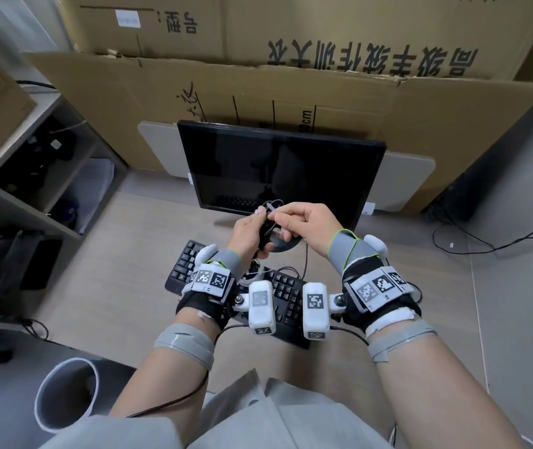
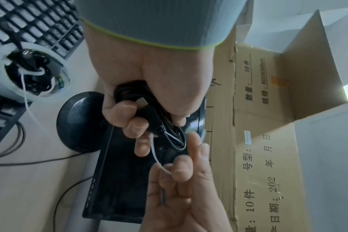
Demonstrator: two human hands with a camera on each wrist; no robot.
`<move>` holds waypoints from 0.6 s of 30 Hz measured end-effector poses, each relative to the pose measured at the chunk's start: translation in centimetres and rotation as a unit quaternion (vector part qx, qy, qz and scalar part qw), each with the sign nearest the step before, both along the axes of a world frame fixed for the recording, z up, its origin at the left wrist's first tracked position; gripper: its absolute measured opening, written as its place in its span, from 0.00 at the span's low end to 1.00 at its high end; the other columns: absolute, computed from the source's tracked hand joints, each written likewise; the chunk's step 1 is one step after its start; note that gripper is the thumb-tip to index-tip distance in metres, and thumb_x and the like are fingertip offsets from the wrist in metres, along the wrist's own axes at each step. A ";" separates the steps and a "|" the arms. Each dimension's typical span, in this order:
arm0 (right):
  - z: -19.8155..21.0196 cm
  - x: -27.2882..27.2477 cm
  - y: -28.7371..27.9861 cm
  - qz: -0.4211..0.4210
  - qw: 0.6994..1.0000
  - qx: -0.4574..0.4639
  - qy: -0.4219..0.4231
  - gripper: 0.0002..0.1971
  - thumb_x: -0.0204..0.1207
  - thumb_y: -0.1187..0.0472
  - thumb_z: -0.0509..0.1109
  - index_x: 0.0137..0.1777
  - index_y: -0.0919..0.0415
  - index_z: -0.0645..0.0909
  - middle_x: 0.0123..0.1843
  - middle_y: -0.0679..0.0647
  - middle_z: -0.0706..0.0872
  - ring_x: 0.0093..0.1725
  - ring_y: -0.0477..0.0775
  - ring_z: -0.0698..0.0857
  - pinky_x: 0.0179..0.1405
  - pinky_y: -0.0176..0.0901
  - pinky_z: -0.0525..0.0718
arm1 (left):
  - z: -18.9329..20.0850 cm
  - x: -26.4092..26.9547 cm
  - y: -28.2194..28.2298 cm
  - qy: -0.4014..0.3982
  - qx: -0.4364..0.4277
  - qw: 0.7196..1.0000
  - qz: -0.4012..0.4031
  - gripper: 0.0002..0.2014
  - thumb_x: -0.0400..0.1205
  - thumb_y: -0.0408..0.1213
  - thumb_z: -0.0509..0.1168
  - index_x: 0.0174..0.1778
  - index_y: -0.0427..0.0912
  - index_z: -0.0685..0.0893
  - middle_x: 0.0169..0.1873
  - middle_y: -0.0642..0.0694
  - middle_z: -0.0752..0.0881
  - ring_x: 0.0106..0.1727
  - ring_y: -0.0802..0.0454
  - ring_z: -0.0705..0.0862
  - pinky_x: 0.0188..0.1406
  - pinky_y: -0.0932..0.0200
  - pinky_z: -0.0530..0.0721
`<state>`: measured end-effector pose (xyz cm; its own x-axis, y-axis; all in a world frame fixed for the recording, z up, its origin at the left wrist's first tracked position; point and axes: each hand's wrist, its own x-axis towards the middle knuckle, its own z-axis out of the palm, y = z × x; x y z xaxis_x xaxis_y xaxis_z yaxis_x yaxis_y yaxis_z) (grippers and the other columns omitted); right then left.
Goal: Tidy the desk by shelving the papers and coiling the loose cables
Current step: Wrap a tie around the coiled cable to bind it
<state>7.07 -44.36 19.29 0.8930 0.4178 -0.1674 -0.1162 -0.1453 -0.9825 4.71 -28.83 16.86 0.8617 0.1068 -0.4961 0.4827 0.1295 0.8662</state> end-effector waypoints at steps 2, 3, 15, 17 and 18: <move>0.2 0.0 0.2 -0.018 1.000 -0.020 0.012 0.09 0.77 0.60 0.75 0.51 0.66 0.85 0.28 0.53 0.88 0.34 0.47 0.86 0.40 0.32 0.83 | 0.3 -0.1 -0.2 -0.001 0.023 1.000 -0.018 0.17 0.87 0.48 0.57 0.48 0.38 0.83 0.32 0.41 0.83 0.22 0.51 0.74 0.21 0.66 0.63; 0.3 0.1 0.3 -0.022 0.999 -0.023 0.018 0.09 0.77 0.60 0.76 0.49 0.67 0.84 0.28 0.53 0.89 0.34 0.49 0.86 0.40 0.34 0.84 | 0.5 -0.1 -0.3 -0.002 0.031 0.999 -0.029 0.15 0.86 0.46 0.57 0.46 0.39 0.82 0.31 0.40 0.82 0.23 0.50 0.73 0.21 0.66 0.62; 0.1 0.2 -0.3 -0.045 0.998 -0.027 0.029 0.10 0.75 0.64 0.76 0.43 0.73 0.82 0.29 0.60 0.88 0.30 0.51 0.82 0.35 0.32 0.80 | 0.9 -0.3 -0.6 -0.031 0.031 0.996 -0.082 0.23 0.89 0.53 0.54 0.36 0.43 0.83 0.29 0.44 0.84 0.23 0.51 0.72 0.21 0.64 0.61; 0.1 0.2 -0.5 -0.044 0.998 -0.026 0.031 0.10 0.75 0.64 0.76 0.44 0.73 0.82 0.29 0.60 0.88 0.30 0.51 0.82 0.35 0.33 0.81 | 0.8 -0.3 -0.6 -0.036 0.030 0.995 -0.087 0.24 0.89 0.54 0.54 0.36 0.43 0.83 0.31 0.42 0.84 0.23 0.51 0.72 0.22 0.64 0.60; 0.1 0.2 -0.5 -0.043 0.998 -0.025 0.031 0.10 0.75 0.64 0.76 0.44 0.73 0.82 0.29 0.60 0.88 0.31 0.52 0.83 0.36 0.33 0.81 | 0.7 -0.3 -0.6 -0.037 0.029 0.995 -0.087 0.24 0.89 0.54 0.54 0.36 0.43 0.83 0.31 0.41 0.84 0.23 0.51 0.72 0.22 0.64 0.60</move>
<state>7.30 -44.86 19.34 0.9122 0.3303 -0.2424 -0.1907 -0.1813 -0.9648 4.40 -29.47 17.61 0.9034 -0.0210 -0.4282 0.4283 -0.0024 0.9036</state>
